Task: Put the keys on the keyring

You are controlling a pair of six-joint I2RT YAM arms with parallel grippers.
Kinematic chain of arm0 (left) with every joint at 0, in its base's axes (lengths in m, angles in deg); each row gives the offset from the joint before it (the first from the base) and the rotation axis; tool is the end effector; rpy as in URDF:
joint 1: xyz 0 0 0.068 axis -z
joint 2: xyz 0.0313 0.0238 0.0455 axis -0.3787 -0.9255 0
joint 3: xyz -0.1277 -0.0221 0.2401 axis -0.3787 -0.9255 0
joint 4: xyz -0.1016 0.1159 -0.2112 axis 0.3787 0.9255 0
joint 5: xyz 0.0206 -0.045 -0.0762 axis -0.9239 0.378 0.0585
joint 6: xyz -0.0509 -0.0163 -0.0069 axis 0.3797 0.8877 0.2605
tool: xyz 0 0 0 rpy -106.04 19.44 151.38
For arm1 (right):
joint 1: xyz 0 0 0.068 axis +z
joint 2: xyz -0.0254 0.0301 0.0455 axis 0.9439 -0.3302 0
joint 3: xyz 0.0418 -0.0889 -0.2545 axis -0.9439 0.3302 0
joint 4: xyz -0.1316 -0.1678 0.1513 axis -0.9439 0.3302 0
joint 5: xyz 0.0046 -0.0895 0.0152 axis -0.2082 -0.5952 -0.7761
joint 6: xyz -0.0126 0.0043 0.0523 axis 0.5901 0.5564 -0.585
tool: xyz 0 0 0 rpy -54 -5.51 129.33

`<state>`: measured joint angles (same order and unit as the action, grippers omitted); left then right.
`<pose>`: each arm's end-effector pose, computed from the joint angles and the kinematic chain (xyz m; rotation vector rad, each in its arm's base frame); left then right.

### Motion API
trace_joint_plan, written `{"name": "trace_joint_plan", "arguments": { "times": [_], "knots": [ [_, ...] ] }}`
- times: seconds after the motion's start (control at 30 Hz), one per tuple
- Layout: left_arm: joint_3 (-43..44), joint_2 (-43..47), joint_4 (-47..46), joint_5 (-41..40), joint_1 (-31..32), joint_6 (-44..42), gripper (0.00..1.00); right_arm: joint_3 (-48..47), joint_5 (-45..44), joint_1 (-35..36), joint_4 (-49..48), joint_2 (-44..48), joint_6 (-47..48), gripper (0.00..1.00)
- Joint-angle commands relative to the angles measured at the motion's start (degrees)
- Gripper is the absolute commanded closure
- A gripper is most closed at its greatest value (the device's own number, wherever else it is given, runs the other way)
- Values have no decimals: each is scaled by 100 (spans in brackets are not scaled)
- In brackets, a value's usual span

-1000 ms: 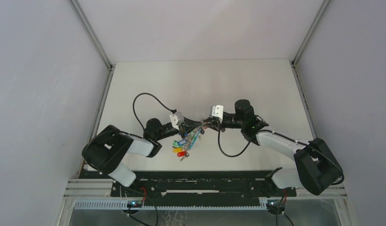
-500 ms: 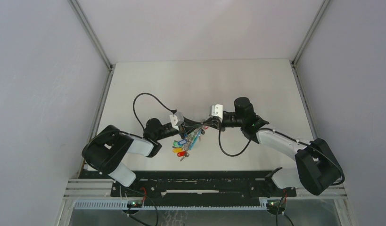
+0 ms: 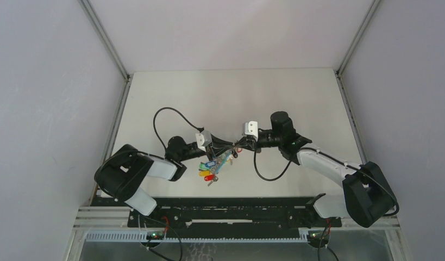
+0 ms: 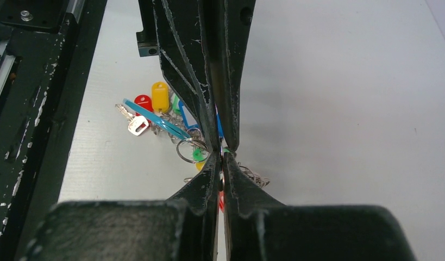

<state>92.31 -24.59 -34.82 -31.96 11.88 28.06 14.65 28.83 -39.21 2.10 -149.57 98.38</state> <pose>0.2032 -0.1670 0.1858 0.9864 1.1908 -1.0653 0.2193 0.1668 0.2363 -1.4532 1.2874 0.8765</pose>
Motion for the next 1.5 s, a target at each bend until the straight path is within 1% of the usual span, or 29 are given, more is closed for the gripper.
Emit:
{"name": "trace_joint_plan", "arguments": {
  "times": [0.0,0.13,0.27,0.3,0.37,0.43,0.5,0.57,0.6,0.63,0.7,0.8,0.9,1.0,1.1,1.2,1.4,1.47],
  "knots": [
    [350,-38,-311,302,-3,8,85,-332,278,-12,-223,150,31,100],
    [385,-61,-311,324,-1,14,99,-382,300,-4,-123,139,46,100],
    [336,12,-312,258,-9,-7,100,-384,176,-9,-78,238,-38,100],
    [305,56,-316,211,-14,-4,100,-384,54,-10,-72,300,-125,98],
    [246,196,-311,83,-47,10,100,-381,-264,-13,23,476,-345,87],
    [207,338,-228,-41,-93,67,100,-386,-843,-12,174,713,-696,77],
    [228,517,68,-147,-112,89,100,-394,-1646,-15,291,968,-1416,69],
    [273,678,388,-254,-121,105,100,-431,-2471,-87,562,1206,-2065,55],
    [310,739,587,-322,-125,126,100,-443,-3015,-128,695,1299,-2429,50],
    [382,793,808,-395,-133,139,100,-470,-3425,-203,874,1360,-2757,49],
    [541,905,1353,-502,-151,140,100,-563,-4174,-413,1302,1404,-3344,49],
    [718,1076,2103,-672,-150,68,100,-621,-4971,-871,1952,1369,-4219,48],
    [821,1190,2555,-813,-152,-63,100,-583,-5425,-1415,2386,1260,-4816,47],
    [839,1227,2693,-883,-152,-121,100,-581,-5775,-1983,2677,1023,-5272,47],
    [828,1269,2723,-921,-152,-148,100,-595,-6313,-2295,2769,669,-5399,47],
    [832,1315,2835,-1000,-152,-195,100,-614,-6791,-2456,2614,215,-5363,48],
    [842,1348,2934,-1027,-145,-233,100,-1046,-6747,-2889,2874,-872,-5361,51],
    [843,1344,2932,-1024,-143,-226,100,-1162,-6539,-3022,2996,-1153,-5367,52]
  ]
}}
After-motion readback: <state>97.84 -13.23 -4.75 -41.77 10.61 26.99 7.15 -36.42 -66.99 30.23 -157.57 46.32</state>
